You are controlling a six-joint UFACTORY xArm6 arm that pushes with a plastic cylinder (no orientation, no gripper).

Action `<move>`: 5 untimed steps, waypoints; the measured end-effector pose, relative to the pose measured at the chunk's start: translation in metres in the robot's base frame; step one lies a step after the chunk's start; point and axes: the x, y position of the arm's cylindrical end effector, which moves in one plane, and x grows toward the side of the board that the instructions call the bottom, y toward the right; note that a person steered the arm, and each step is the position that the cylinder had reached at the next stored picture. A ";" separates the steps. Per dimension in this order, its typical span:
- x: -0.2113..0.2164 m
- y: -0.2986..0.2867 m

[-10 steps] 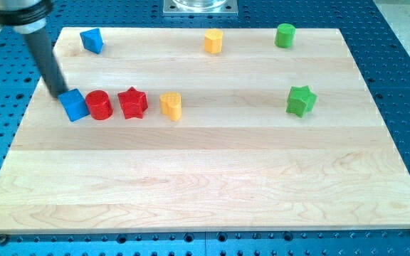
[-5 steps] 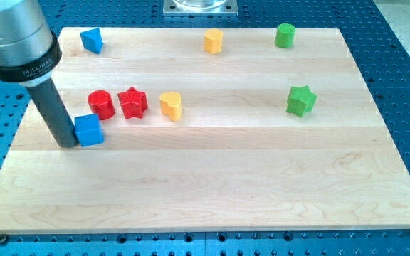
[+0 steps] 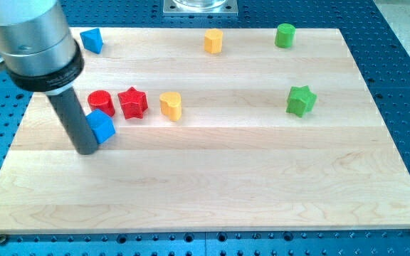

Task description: Push cube into the heart

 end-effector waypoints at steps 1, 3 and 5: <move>-0.010 -0.011; -0.038 0.021; -0.088 0.045</move>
